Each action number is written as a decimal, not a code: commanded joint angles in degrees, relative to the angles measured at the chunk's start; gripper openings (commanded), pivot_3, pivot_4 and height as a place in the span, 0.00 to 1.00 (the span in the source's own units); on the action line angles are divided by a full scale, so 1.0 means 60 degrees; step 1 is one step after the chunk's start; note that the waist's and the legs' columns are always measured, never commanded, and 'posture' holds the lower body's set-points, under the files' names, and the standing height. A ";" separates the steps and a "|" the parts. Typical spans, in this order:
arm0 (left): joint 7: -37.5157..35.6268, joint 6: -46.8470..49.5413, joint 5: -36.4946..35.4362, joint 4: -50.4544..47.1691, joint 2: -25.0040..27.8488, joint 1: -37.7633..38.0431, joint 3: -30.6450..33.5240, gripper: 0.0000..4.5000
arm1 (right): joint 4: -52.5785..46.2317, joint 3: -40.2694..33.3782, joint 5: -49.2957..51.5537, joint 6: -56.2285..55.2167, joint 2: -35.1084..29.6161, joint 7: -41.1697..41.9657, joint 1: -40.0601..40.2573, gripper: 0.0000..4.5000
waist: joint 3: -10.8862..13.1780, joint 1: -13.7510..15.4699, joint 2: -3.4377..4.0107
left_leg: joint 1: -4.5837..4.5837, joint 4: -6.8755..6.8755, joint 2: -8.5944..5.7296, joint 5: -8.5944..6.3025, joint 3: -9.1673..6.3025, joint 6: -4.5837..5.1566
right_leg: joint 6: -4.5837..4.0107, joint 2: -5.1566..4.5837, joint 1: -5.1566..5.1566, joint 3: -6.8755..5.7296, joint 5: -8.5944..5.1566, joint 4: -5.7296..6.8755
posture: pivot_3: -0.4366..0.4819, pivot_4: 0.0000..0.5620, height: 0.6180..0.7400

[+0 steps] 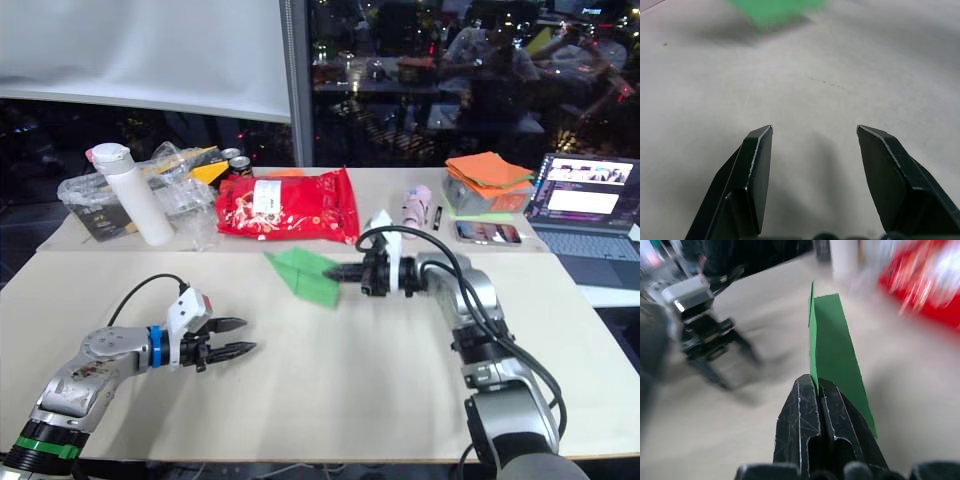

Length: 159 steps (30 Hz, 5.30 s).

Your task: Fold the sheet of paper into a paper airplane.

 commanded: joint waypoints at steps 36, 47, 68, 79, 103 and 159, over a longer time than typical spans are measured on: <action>0.0461 0.0657 -0.0445 0.0060 -0.1413 -0.1022 -0.0794 0.09 | -0.2517 0.1301 -0.2220 -0.4726 -0.2016 -0.1040 0.3028 0.18 | -0.0001 -0.0024 -0.0008 | 0.0047 0.0013 -0.0002 0.0002 0.0004 -0.0001 | -0.0016 0.0000 0.0042 0.0013 0.0002 0.0018 | 0.48 0.27 0.93; 0.1175 0.0657 0.0260 0.0411 -0.2072 -0.0600 -0.1761 0.00 | -0.0056 0.2109 -0.3633 -0.4228 -0.0517 -0.1975 0.1660 0.00 | -0.0002 0.0014 -0.0006 | 0.0045 0.0011 -0.0003 0.0002 0.0004 -0.0001 | -0.0017 0.0000 0.0041 0.0013 0.0004 0.0015 | 0.48 0.27 0.93; 0.1282 0.0851 0.0201 -0.0039 -0.2266 0.0070 -0.2069 0.00 | -0.2055 0.2456 -0.3448 -0.2484 -0.0628 -0.0128 0.2564 0.00 | -0.0016 0.0051 0.0014 | 0.0060 0.0012 -0.0004 0.0002 0.0004 -0.0001 | -0.0013 -0.0001 0.0054 0.0011 0.0001 0.0019 | 0.48 0.27 0.93; -0.0245 0.2781 -0.2037 -0.2388 -0.0391 0.0775 -0.0892 0.00 | -0.2104 0.2810 -0.3770 -0.2351 -0.0449 -0.0443 0.3561 0.00 | -0.0013 -0.0075 0.0008 | 0.0061 0.0006 0.0000 0.0001 0.0004 -0.0002 | -0.0017 0.0000 0.0041 0.0012 -0.0007 0.0032 | 0.48 0.27 0.93; 0.0212 0.0429 -0.0233 0.1428 -0.1507 -0.0130 -0.1638 0.00 | -0.3661 0.1706 -0.2364 -0.0316 -0.0982 -0.0303 0.3861 0.00 | -0.0030 0.0042 -0.0018 | 0.0058 0.0008 -0.0002 0.0001 0.0004 -0.0002 | -0.0019 0.0000 0.0047 0.0011 -0.0008 0.0025 | 0.48 0.27 0.93; 0.0080 -0.0067 -0.0115 0.1549 -0.1465 -0.0351 -0.1367 0.00 | -0.4129 0.1927 -0.1334 -0.1201 -0.1247 -0.0608 0.4708 0.00 | -0.0031 0.0051 -0.0011 | 0.0042 0.0003 -0.0002 0.0000 0.0004 -0.0002 | -0.0009 0.0000 0.0027 0.0009 -0.0015 0.0017 | 0.48 0.27 0.93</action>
